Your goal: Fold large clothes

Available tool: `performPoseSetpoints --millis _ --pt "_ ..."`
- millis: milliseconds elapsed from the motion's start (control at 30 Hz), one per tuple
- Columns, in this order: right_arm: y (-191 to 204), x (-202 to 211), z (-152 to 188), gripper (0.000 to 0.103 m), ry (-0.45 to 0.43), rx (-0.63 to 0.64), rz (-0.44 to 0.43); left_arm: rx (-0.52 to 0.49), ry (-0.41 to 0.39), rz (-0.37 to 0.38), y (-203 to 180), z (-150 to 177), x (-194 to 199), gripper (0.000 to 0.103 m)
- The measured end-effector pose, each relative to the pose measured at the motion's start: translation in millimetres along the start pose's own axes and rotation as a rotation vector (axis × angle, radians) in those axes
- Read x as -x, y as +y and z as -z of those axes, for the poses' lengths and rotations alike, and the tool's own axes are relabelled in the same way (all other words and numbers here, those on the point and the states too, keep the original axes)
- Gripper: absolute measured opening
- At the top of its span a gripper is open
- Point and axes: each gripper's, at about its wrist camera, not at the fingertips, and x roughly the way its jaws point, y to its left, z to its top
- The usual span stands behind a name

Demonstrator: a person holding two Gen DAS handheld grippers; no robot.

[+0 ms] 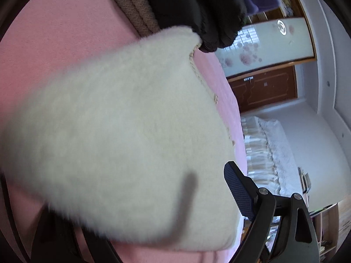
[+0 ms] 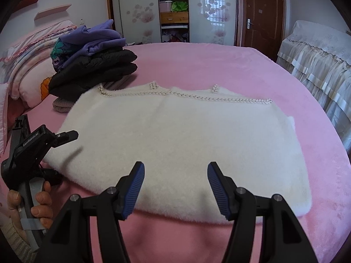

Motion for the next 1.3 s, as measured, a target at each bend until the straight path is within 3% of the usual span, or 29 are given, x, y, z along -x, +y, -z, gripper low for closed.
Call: performPoseSetpoints --millis 100,167,233,367,467,567,733,867,967,1133,1300 --pt "4.4 -9.4 -5.0 0.054 0.005 0.014 -0.003 -0.002 -0.009 -0.003 -2.6 -2.9 -5.4 0.088" --pt "7.4 -18.6 -9.0 0.048 0.024 0.019 -0.010 -0.020 -0.010 -0.044 -8.0 -3.1 -6.9 0.074" --pt "10.2 -28.1 -12.7 0.039 0.045 0.026 -0.021 -0.058 -0.004 -0.108 -13.7 -4.8 -7.2 0.039" --pt "18.5 -42.9 -23.2 0.021 0.059 0.063 -0.014 -0.138 -0.019 -0.105 -25.7 -7.1 5.4 0.022" --pt "24.1 -51.8 -36.9 0.016 0.046 0.091 0.009 -0.311 -0.069 -0.200 -57.4 3.3 9.9 0.021" --pt "27.0 -64.8 -53.5 0.011 0.047 0.088 0.010 -0.384 -0.098 -0.251 -76.7 8.1 11.9 0.021" --pt "31.4 -92.9 -72.7 0.008 0.074 0.065 -0.009 -0.393 -0.114 -0.272 -85.3 9.8 16.3 0.021" --pt "34.3 -128.4 -63.9 0.008 0.190 0.073 -0.021 -0.452 -0.148 -0.285 -99.0 22.5 29.6 0.020" --pt "37.4 -129.6 -57.2 0.008 0.184 0.099 -0.016 -0.525 -0.183 -0.296 -113.2 32.4 38.6 0.020" --pt "17.4 -131.2 -56.3 0.008 0.192 0.007 -0.115 -0.637 -0.215 -0.317 -148.1 45.5 38.4 0.020" --pt "12.6 -130.6 -53.4 0.008 0.183 -0.017 -0.148 -0.765 -0.236 -0.325 -190.6 69.9 32.0 0.020"
